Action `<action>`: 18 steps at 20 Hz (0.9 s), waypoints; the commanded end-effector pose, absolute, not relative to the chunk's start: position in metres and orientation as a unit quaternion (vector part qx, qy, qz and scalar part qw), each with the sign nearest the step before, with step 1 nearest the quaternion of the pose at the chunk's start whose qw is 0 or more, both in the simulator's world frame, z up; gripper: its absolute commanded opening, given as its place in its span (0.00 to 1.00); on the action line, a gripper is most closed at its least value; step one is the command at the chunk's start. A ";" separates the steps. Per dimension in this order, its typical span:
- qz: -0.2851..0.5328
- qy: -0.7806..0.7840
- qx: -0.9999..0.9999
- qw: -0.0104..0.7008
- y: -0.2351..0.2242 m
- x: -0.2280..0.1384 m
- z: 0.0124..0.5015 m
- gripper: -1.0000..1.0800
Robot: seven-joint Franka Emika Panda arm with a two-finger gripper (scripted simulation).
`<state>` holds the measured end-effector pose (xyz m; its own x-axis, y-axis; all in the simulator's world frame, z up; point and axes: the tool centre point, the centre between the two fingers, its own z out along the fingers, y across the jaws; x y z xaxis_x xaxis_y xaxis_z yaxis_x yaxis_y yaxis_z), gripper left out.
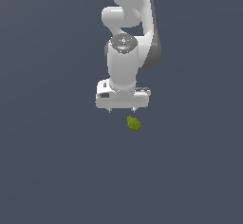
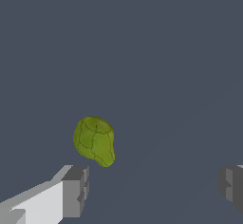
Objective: Pick up the object and move it to a goal position.
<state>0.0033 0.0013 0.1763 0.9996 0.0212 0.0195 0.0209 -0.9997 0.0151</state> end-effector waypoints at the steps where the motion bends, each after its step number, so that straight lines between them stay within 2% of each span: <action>1: 0.010 0.011 1.000 0.007 0.001 0.003 0.176 0.96; 11: -0.001 0.012 1.000 0.002 -0.011 -0.001 0.169 0.96; 18: 0.000 0.013 1.000 0.003 -0.004 -0.002 0.162 0.96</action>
<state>-0.0015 -0.0075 0.1651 0.9997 0.0233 0.0000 0.0233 -0.9997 0.0054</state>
